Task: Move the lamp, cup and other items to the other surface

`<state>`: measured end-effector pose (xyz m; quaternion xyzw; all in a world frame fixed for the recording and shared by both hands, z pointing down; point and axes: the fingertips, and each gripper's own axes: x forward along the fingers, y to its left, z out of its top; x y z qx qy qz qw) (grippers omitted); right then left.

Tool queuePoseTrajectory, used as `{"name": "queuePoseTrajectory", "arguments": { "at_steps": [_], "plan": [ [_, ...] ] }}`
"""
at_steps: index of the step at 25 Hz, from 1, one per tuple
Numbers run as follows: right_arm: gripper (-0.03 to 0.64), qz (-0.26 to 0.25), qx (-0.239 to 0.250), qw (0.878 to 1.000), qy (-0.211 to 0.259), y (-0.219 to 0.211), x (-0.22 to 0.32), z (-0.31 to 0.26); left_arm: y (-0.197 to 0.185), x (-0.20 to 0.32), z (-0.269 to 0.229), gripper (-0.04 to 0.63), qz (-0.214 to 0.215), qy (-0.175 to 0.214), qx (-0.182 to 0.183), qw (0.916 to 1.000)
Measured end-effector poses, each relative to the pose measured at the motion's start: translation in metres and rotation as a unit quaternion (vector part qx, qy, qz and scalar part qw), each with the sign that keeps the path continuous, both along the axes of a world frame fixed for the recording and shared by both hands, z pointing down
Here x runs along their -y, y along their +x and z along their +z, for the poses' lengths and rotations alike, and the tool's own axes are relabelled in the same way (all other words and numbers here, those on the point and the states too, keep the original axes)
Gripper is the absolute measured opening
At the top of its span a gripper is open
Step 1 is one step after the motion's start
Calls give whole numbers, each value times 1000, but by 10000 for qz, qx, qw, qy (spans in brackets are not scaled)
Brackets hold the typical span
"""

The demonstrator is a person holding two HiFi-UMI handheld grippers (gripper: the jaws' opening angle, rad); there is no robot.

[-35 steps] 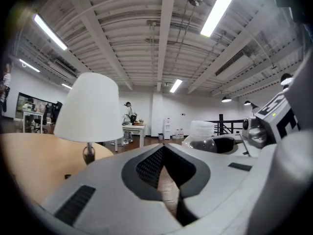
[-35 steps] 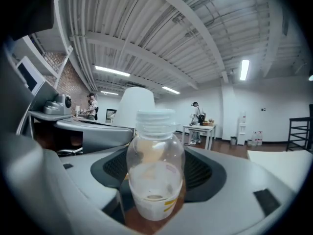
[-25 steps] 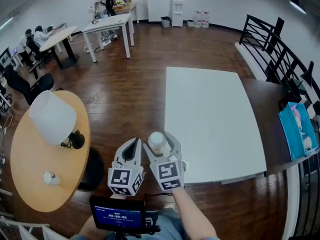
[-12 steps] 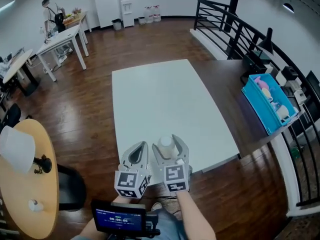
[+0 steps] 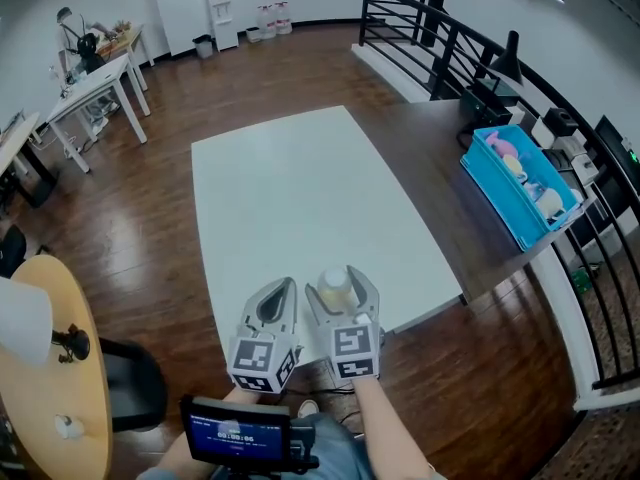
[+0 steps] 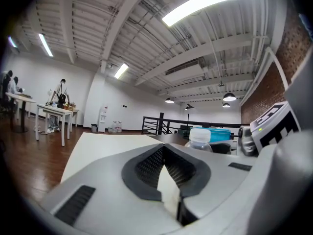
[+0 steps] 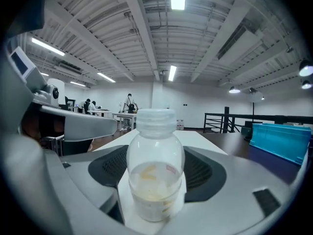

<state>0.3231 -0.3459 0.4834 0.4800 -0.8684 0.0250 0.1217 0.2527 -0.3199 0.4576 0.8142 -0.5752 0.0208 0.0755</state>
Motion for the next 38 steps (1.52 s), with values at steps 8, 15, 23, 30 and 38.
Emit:
{"name": "queuePoseTrajectory", "arguments": {
  "at_steps": [8, 15, 23, 30, 38],
  "plan": [
    [350, 178, 128, 9998, 9, 6, -3, -6, -10, -6, -4, 9, -34, 13, 17, 10000],
    [350, 352, 229, 9991, 30, 14, -9, -10, -14, -16, -9, 9, -21, 43, 4, 10000],
    [350, 536, 156, 9983, 153, 25, -26, -18, -16, -32, -8, 9, -17, 6, -54, 10000],
    [270, 410, 241, 9973, 552, 5, -65, -46, -24, -48, -15, 9, 22, 16, -23, 10000],
    [58, -520, 493, 9960, 526, -97, -94, -64, -95, -76, -28, 9, -405, 118, -35, 9991]
  ]
}}
